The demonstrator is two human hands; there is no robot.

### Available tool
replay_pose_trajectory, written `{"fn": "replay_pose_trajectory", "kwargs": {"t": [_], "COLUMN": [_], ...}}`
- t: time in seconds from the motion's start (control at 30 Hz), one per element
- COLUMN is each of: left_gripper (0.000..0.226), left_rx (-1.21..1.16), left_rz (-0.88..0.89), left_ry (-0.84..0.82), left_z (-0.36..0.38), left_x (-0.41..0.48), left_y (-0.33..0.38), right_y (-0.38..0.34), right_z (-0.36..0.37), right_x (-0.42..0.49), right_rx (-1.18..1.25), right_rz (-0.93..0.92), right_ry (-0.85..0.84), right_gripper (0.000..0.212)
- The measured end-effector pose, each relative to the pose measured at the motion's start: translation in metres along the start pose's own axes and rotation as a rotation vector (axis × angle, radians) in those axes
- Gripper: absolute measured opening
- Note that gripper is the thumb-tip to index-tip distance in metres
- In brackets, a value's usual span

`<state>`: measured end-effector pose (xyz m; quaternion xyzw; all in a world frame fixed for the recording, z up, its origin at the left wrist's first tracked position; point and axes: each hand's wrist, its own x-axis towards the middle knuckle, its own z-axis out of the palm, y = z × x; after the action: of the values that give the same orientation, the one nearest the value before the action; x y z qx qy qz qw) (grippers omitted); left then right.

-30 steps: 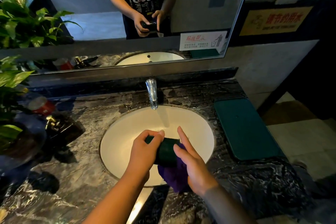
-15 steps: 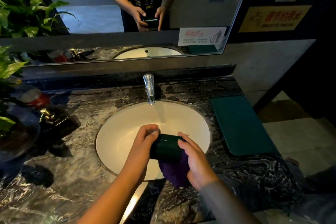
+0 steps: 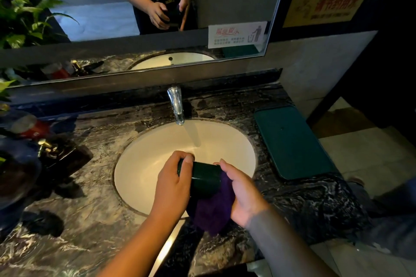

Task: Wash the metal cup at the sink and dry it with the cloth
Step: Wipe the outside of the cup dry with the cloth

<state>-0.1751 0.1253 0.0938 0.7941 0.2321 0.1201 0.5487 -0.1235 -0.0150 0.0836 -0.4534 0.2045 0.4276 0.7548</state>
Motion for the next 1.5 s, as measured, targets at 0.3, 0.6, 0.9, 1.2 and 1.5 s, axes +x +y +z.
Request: {"fn": "replay_pose_trajectory", "kwargs": {"t": [0.3, 0.6, 0.9, 1.2, 1.5], "left_gripper": [0.032, 0.047, 0.02, 0.016, 0.026], "left_rx": [-0.2, -0.439, -0.225, -0.141, -0.305], "left_rz": [-0.437, -0.641, -0.14, -0.011, -0.368], "left_ry": [-0.057, -0.153, -0.269, -0.128, -0.119], "left_z": [0.006, -0.002, -0.007, -0.007, -0.006], "left_x": [0.006, 0.007, 0.003, 0.006, 0.016], "left_y": [-0.001, 0.011, -0.003, 0.002, 0.013], "right_y": [0.005, 0.001, -0.012, -0.008, -0.009], "right_z": [0.003, 0.005, 0.006, 0.005, 0.018], "right_x": [-0.001, 0.009, 0.011, 0.012, 0.007], "right_rx": [-0.374, -0.412, -0.193, -0.123, -0.304], "right_rz": [-0.183, -0.206, -0.04, -0.033, -0.222], "right_ry": [-0.08, -0.081, 0.095, -0.037, -0.133], "right_gripper": [0.051, 0.053, 0.036, 0.054, 0.083]}}
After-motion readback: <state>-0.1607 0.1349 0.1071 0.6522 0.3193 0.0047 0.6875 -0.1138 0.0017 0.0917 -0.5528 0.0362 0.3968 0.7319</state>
